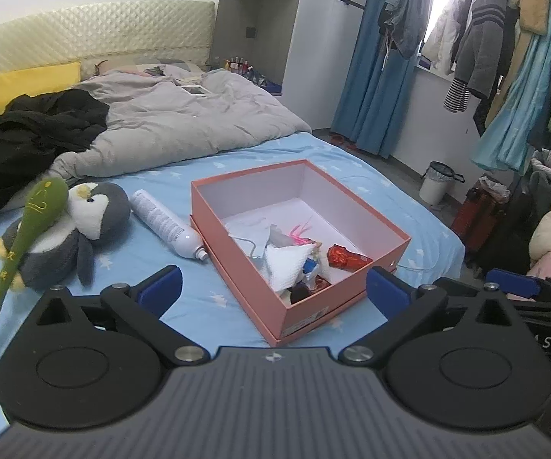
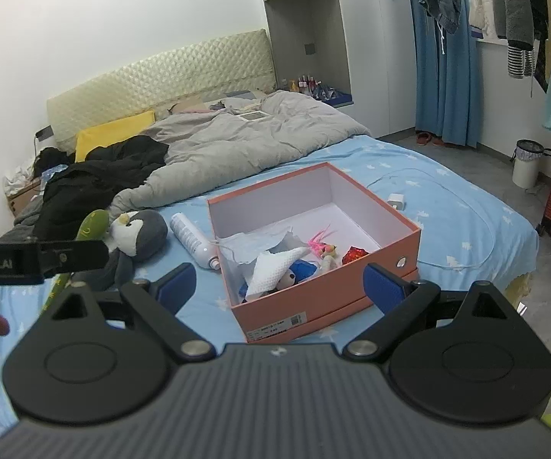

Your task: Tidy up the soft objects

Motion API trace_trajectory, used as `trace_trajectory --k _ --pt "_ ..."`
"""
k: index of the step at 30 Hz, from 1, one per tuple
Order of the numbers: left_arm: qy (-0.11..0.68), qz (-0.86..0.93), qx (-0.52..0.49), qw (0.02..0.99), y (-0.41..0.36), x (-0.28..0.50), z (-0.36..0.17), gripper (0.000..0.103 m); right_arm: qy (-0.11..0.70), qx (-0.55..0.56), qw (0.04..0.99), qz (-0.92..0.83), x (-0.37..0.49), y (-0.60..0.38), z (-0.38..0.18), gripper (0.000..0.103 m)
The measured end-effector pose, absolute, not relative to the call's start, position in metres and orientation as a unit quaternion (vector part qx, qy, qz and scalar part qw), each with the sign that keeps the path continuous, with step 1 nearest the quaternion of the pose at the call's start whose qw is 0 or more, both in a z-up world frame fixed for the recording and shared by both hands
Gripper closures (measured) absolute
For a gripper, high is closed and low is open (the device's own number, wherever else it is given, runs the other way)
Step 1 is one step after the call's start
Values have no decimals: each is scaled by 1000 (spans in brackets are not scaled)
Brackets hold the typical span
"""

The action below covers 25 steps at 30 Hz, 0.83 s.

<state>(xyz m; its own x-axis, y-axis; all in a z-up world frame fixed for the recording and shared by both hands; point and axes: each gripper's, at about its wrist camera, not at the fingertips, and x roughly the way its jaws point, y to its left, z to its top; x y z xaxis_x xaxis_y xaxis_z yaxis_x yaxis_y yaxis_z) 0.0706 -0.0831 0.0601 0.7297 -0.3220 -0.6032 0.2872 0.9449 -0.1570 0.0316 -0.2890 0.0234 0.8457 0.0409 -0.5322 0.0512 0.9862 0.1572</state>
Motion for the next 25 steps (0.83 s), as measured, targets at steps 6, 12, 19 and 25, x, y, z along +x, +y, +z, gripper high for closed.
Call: trace_trajectory --k 6,12,19,25 --pt "333 -158 -25 929 -84 71 61 0 278 83 957 -2 32 -289 24 7" --pt "335 -153 -22 930 -86 70 60 0 277 82 957 0 31 -288 25 7" --pt "335 -150 -23 930 -85 69 61 0 281 86 956 -3 31 -289 23 7" --pt "332 -149 -24 931 -84 68 62 0 282 83 956 -3 31 -288 23 7"
